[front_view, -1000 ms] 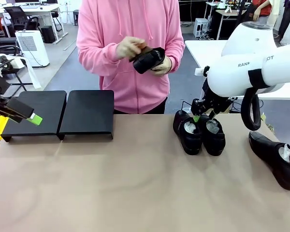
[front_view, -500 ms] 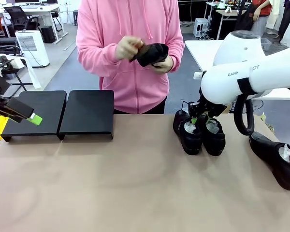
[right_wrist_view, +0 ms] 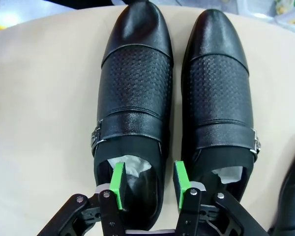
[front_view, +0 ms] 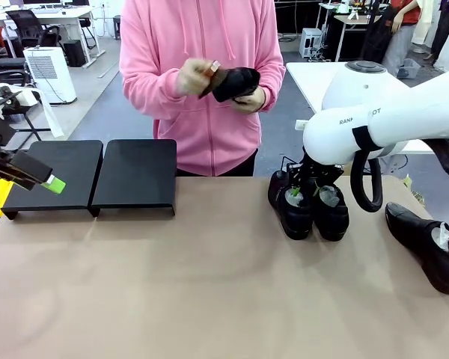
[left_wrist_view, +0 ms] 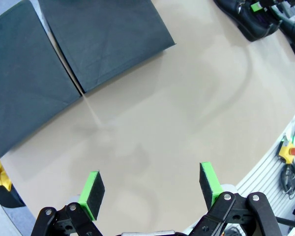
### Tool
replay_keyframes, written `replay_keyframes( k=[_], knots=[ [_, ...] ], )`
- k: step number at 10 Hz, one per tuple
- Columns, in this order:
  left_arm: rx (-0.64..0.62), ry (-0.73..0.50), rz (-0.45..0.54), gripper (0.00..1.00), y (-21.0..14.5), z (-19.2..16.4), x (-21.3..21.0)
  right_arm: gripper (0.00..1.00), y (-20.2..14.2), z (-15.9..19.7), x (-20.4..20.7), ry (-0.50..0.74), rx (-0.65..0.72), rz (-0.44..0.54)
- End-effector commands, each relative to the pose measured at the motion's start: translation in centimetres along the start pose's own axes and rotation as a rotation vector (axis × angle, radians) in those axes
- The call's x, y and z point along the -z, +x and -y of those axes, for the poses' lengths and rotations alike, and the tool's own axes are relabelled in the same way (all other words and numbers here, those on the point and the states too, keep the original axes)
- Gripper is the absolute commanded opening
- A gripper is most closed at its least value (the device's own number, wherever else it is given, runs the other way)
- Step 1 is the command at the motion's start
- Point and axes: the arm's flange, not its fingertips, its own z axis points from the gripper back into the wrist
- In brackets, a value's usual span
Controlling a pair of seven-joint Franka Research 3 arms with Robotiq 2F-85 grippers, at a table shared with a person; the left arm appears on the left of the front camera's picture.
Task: Organize the shoes by placing them on the stand.
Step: Pick up one Shoe and place it in the middle of the table.
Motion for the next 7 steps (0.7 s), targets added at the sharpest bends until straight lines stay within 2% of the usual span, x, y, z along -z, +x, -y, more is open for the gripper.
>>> replay_keyframes(
  k=[1,7],
  knots=[
    [0.007,-0.018,0.008,1.00,-0.1,-0.1,0.0,0.53,0.8,-0.1,0.4,0.011,0.045,-0.023],
    [0.007,-0.018,0.008,1.00,-0.1,-0.1,0.0,0.53,0.9,-0.6,2.0,-0.012,0.045,-0.073]
  ],
)
